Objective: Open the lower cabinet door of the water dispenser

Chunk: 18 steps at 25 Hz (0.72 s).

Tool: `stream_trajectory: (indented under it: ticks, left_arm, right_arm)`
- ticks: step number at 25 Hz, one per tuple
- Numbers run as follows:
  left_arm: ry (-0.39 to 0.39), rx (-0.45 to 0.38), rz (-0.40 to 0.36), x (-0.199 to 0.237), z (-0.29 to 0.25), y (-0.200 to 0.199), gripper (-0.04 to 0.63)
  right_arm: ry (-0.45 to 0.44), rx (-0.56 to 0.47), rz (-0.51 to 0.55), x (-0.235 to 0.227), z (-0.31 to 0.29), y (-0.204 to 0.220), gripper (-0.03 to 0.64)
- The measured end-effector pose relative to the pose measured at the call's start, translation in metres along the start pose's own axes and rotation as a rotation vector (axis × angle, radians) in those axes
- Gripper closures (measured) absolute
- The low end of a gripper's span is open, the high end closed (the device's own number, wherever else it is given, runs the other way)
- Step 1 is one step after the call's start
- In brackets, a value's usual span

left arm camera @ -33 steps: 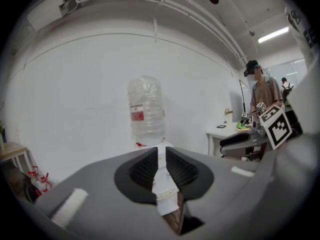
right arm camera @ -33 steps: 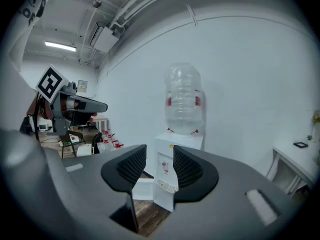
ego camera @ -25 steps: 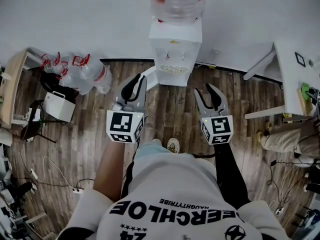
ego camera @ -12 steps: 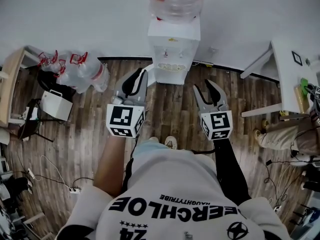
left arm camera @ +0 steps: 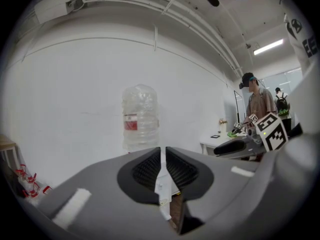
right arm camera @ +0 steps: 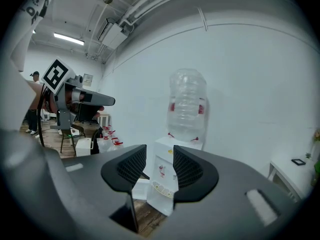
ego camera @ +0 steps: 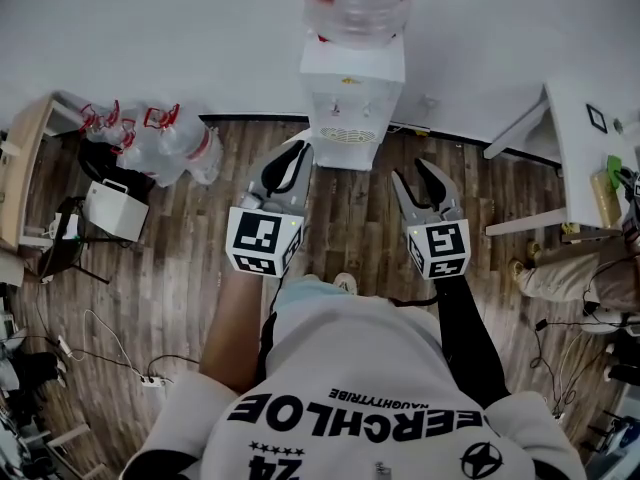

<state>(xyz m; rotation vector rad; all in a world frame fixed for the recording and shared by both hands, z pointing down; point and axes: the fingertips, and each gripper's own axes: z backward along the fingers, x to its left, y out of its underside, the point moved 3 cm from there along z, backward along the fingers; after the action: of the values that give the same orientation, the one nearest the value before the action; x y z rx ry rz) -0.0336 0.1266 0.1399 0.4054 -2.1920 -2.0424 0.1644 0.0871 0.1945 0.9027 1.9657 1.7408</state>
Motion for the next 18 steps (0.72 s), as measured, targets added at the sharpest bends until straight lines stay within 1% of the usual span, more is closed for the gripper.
stream_trajectory:
  ticks: [7,13,18]
  left_arm:
    - [0.003,0.002,0.002,-0.0025,-0.0057,-0.0001,0.52]
    - [0.008,0.01,-0.001,-0.0058,-0.0085,0.003,0.52]
    - [-0.002,0.012,0.031,0.0005,-0.0094,0.0073,0.52]
  right_arm:
    - [0.011,-0.001,0.005,-0.0055,0.0016,0.0022,0.448]
    - [-0.041,-0.004,0.009,-0.0005,0.0029,0.0003,0.451]
    - [-0.041,-0.005,0.016,-0.0019,0.0003,0.0001,0.454]
